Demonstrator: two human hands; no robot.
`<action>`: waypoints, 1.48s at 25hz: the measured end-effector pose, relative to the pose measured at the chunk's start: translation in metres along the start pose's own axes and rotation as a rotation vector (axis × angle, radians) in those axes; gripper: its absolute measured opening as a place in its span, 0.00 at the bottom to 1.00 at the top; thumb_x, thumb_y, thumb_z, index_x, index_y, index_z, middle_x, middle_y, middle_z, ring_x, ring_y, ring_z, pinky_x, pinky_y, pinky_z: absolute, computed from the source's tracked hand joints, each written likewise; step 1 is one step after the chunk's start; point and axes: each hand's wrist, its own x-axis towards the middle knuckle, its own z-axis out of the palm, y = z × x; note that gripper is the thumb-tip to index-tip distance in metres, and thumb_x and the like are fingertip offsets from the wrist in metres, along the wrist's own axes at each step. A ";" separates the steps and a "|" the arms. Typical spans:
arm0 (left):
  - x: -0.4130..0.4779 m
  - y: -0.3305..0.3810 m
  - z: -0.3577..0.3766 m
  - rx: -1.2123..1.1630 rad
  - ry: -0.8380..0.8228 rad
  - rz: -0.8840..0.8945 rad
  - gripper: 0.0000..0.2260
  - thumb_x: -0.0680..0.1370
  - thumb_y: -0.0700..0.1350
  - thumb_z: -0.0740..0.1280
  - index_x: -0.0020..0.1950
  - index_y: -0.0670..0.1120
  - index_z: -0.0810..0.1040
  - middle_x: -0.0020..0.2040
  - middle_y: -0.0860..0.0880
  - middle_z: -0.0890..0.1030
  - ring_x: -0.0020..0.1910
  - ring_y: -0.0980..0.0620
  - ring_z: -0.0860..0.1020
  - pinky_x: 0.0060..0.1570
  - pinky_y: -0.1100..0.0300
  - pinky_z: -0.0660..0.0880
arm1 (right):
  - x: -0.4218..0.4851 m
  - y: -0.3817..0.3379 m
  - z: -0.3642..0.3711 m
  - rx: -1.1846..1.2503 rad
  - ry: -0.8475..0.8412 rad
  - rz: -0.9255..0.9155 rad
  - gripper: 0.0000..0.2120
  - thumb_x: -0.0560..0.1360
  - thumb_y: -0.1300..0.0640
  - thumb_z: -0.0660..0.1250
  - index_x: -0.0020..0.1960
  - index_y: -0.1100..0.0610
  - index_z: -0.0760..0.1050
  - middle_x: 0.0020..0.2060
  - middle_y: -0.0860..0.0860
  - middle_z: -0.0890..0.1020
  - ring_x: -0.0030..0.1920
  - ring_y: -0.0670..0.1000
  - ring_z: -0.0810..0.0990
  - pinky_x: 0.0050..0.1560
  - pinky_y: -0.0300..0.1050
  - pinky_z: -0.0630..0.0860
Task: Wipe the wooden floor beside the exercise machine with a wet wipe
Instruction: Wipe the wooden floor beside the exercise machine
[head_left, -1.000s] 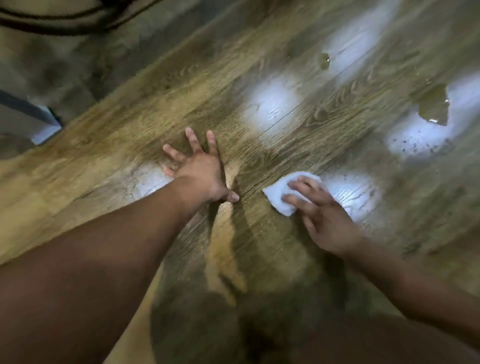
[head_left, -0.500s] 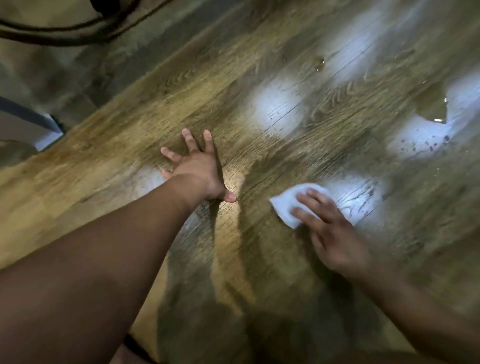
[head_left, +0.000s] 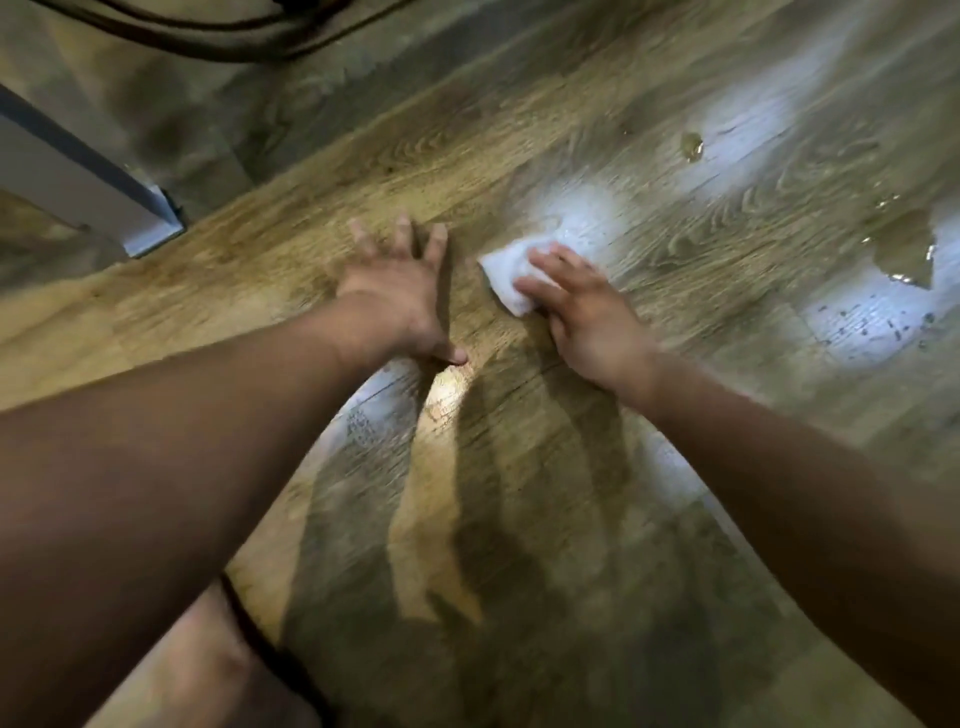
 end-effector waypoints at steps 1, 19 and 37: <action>0.006 -0.005 0.000 -0.006 -0.015 0.014 0.64 0.59 0.70 0.76 0.77 0.59 0.32 0.78 0.49 0.30 0.75 0.29 0.37 0.67 0.26 0.56 | -0.046 0.005 -0.001 -0.005 0.019 0.020 0.25 0.74 0.57 0.51 0.67 0.58 0.75 0.71 0.60 0.72 0.74 0.63 0.65 0.69 0.64 0.68; 0.017 -0.006 -0.009 -0.131 -0.126 0.055 0.65 0.59 0.61 0.81 0.77 0.60 0.32 0.76 0.51 0.26 0.72 0.25 0.34 0.64 0.22 0.57 | -0.015 0.021 -0.003 0.016 0.003 -0.041 0.22 0.77 0.63 0.55 0.69 0.55 0.71 0.72 0.58 0.71 0.75 0.60 0.64 0.69 0.65 0.68; 0.022 -0.007 -0.013 -0.113 -0.182 0.068 0.68 0.59 0.60 0.82 0.75 0.59 0.28 0.72 0.50 0.21 0.70 0.24 0.30 0.61 0.20 0.57 | -0.025 0.018 -0.003 0.098 -0.004 -0.031 0.24 0.76 0.60 0.54 0.71 0.51 0.70 0.74 0.52 0.69 0.76 0.57 0.62 0.72 0.56 0.64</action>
